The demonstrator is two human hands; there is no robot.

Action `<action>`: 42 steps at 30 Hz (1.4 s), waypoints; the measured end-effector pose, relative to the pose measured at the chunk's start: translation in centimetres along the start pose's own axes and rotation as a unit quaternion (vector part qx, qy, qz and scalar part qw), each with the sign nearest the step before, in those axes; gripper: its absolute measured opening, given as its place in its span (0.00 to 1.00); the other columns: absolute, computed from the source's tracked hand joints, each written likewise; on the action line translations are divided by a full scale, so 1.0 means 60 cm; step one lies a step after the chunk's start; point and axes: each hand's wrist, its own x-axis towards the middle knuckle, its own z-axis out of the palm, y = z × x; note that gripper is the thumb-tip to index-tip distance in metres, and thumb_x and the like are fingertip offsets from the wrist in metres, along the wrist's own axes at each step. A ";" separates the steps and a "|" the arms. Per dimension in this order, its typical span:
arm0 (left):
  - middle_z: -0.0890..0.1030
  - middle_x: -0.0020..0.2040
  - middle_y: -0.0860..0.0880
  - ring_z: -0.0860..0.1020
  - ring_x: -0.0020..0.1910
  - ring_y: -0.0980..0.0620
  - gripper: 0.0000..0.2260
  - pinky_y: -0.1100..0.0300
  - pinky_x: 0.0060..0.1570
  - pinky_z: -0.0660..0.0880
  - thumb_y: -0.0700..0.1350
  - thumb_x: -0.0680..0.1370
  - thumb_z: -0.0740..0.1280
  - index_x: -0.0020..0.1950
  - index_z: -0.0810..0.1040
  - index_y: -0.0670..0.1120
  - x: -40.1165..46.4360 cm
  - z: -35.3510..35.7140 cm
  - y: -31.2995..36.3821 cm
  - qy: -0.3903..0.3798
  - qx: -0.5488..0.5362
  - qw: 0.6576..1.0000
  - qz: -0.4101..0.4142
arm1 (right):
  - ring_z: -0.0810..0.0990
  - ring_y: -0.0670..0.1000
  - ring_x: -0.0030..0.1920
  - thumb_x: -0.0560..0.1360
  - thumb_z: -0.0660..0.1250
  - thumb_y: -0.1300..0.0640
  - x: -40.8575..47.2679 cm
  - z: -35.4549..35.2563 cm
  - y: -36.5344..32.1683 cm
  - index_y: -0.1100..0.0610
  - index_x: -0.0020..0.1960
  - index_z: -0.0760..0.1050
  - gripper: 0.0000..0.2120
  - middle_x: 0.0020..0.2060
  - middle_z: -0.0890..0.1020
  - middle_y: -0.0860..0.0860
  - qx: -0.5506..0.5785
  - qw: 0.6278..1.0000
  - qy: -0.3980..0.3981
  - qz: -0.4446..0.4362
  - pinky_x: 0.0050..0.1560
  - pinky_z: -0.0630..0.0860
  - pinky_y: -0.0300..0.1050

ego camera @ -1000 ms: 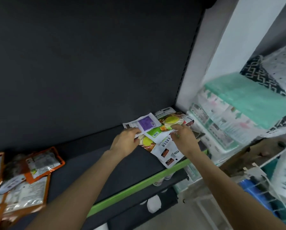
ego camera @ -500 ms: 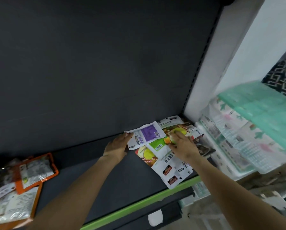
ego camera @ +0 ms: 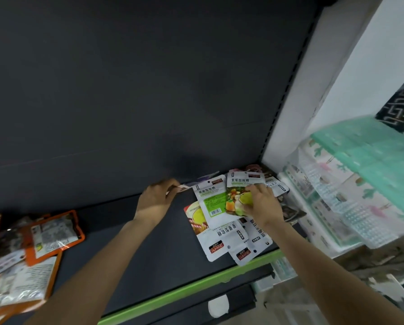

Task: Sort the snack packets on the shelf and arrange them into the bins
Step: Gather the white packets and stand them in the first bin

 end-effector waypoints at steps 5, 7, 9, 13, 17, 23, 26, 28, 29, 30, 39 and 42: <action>0.84 0.46 0.50 0.81 0.43 0.49 0.05 0.52 0.43 0.77 0.43 0.79 0.63 0.48 0.79 0.45 0.018 -0.024 0.031 0.020 -0.036 0.999 0.014 | 0.42 0.60 0.76 0.69 0.72 0.45 0.030 -0.001 -0.015 0.47 0.77 0.46 0.46 0.76 0.44 0.58 0.031 0.992 -0.103 0.061 0.75 0.52 0.54; 0.83 0.46 0.51 0.80 0.41 0.53 0.06 0.56 0.41 0.76 0.41 0.79 0.62 0.49 0.79 0.44 0.028 -0.031 0.048 0.034 -0.070 0.997 0.012 | 0.41 0.61 0.76 0.68 0.73 0.45 0.034 0.003 -0.022 0.46 0.77 0.47 0.47 0.75 0.41 0.59 0.043 0.986 -0.139 0.079 0.75 0.52 0.56; 0.82 0.44 0.49 0.77 0.36 0.57 0.06 0.63 0.36 0.72 0.40 0.80 0.62 0.49 0.78 0.43 0.038 -0.036 0.056 0.030 -0.078 0.996 0.016 | 0.46 0.63 0.75 0.67 0.73 0.46 0.040 0.005 -0.027 0.47 0.75 0.53 0.43 0.74 0.45 0.60 0.064 0.983 -0.149 0.088 0.74 0.56 0.58; 0.82 0.44 0.50 0.79 0.42 0.55 0.05 0.68 0.33 0.70 0.39 0.80 0.62 0.46 0.76 0.46 0.048 -0.039 0.066 -0.016 -0.092 0.996 -0.001 | 0.61 0.62 0.68 0.70 0.70 0.44 0.051 -0.004 -0.023 0.53 0.64 0.69 0.27 0.67 0.63 0.61 0.056 0.993 -0.086 0.065 0.65 0.65 0.53; 0.81 0.42 0.51 0.77 0.40 0.58 0.06 0.72 0.33 0.68 0.38 0.79 0.62 0.45 0.76 0.46 0.048 -0.035 0.083 -0.026 -0.111 0.993 -0.008 | 0.64 0.62 0.65 0.71 0.73 0.52 0.056 -0.009 -0.019 0.57 0.66 0.66 0.29 0.63 0.64 0.63 0.135 0.982 -0.030 0.128 0.65 0.66 0.52; 0.83 0.43 0.49 0.79 0.39 0.59 0.06 0.68 0.32 0.71 0.38 0.79 0.63 0.45 0.77 0.44 0.049 -0.040 0.092 -0.014 -0.120 0.993 -0.014 | 0.76 0.61 0.59 0.69 0.73 0.65 0.068 -0.027 -0.022 0.58 0.75 0.51 0.43 0.58 0.78 0.60 0.312 0.940 0.024 0.139 0.59 0.74 0.52; 0.82 0.43 0.49 0.80 0.40 0.53 0.06 0.61 0.35 0.73 0.39 0.79 0.62 0.48 0.79 0.42 0.045 -0.054 0.094 0.013 -0.112 0.993 -0.023 | 0.75 0.56 0.59 0.69 0.73 0.64 0.063 -0.045 -0.035 0.57 0.75 0.55 0.41 0.56 0.77 0.53 0.380 0.917 0.020 0.117 0.61 0.72 0.50; 0.83 0.43 0.50 0.80 0.40 0.53 0.05 0.62 0.35 0.73 0.39 0.79 0.63 0.48 0.79 0.43 0.037 -0.062 0.092 0.026 -0.099 0.994 -0.025 | 0.75 0.49 0.56 0.70 0.70 0.66 0.057 -0.057 -0.041 0.54 0.68 0.67 0.29 0.52 0.78 0.49 0.395 0.916 -0.021 0.071 0.57 0.71 0.42; 0.82 0.42 0.51 0.80 0.39 0.54 0.05 0.64 0.34 0.72 0.40 0.79 0.63 0.48 0.79 0.43 0.032 -0.067 0.091 0.028 -0.090 0.995 -0.027 | 0.76 0.48 0.53 0.71 0.68 0.66 0.054 -0.066 -0.046 0.53 0.63 0.72 0.22 0.50 0.79 0.48 0.383 0.922 -0.038 0.050 0.53 0.71 0.40; 0.81 0.42 0.52 0.79 0.39 0.54 0.05 0.67 0.33 0.71 0.40 0.79 0.63 0.48 0.79 0.44 0.027 -0.071 0.089 0.028 -0.082 0.996 -0.030 | 0.77 0.48 0.49 0.73 0.66 0.65 0.052 -0.073 -0.051 0.53 0.59 0.76 0.16 0.47 0.80 0.49 0.366 0.929 -0.044 0.033 0.49 0.72 0.39; 0.81 0.42 0.51 0.78 0.41 0.52 0.06 0.71 0.34 0.68 0.42 0.79 0.64 0.50 0.80 0.45 -0.022 -0.138 0.071 0.035 -0.056 0.995 -0.070 | 0.75 0.50 0.37 0.74 0.66 0.60 0.023 -0.115 -0.138 0.57 0.39 0.70 0.08 0.34 0.76 0.51 0.201 0.976 -0.043 -0.074 0.36 0.65 0.41; 0.81 0.41 0.52 0.77 0.41 0.52 0.05 0.67 0.37 0.70 0.42 0.79 0.65 0.49 0.81 0.46 -0.053 -0.176 0.060 0.061 -0.056 0.993 -0.084 | 0.79 0.52 0.45 0.72 0.66 0.66 0.007 -0.133 -0.182 0.53 0.54 0.71 0.14 0.44 0.80 0.51 0.190 0.973 -0.073 -0.108 0.45 0.75 0.45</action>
